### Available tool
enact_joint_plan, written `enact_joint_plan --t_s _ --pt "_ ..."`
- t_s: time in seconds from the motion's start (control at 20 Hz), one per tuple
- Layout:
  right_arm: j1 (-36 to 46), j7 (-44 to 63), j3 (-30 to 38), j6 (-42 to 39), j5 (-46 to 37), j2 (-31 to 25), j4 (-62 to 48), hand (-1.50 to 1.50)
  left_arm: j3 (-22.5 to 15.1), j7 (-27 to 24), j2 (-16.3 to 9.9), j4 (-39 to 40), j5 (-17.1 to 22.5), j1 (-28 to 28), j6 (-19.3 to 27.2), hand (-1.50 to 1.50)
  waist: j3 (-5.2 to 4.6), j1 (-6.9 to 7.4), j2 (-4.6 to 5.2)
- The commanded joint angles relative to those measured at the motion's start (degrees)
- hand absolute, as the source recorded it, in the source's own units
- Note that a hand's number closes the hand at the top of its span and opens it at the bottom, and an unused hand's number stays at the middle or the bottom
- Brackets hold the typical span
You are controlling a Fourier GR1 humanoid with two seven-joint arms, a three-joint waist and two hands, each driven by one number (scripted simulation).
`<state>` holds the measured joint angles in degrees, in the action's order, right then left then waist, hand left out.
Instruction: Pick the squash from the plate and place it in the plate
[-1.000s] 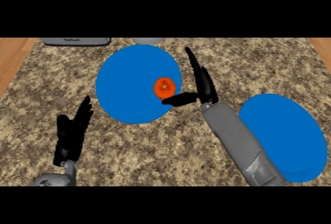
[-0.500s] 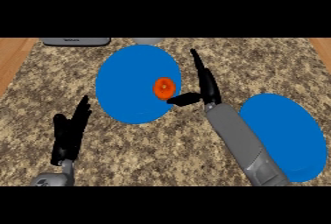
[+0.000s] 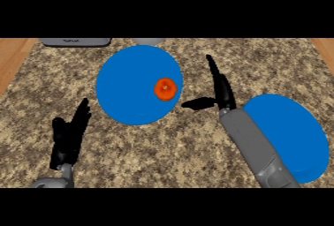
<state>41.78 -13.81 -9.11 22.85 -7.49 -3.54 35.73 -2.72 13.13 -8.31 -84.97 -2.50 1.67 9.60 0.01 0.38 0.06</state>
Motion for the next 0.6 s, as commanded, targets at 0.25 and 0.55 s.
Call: enact_joint_plan --t_s 0.25,0.55 --pt "0.49 -5.99 6.62 -3.04 -0.21 -3.63 -5.06 -1.50 -0.76 -0.80 3.32 2.58 -2.23 1.86 1.13 0.00 0.02 0.21 0.16" --pt "-2.26 -5.34 8.34 -0.28 -1.52 -3.46 -2.89 -1.50 2.95 0.48 0.08 0.83 0.18 1.29 -2.89 0.00 0.00 0.02 0.03"
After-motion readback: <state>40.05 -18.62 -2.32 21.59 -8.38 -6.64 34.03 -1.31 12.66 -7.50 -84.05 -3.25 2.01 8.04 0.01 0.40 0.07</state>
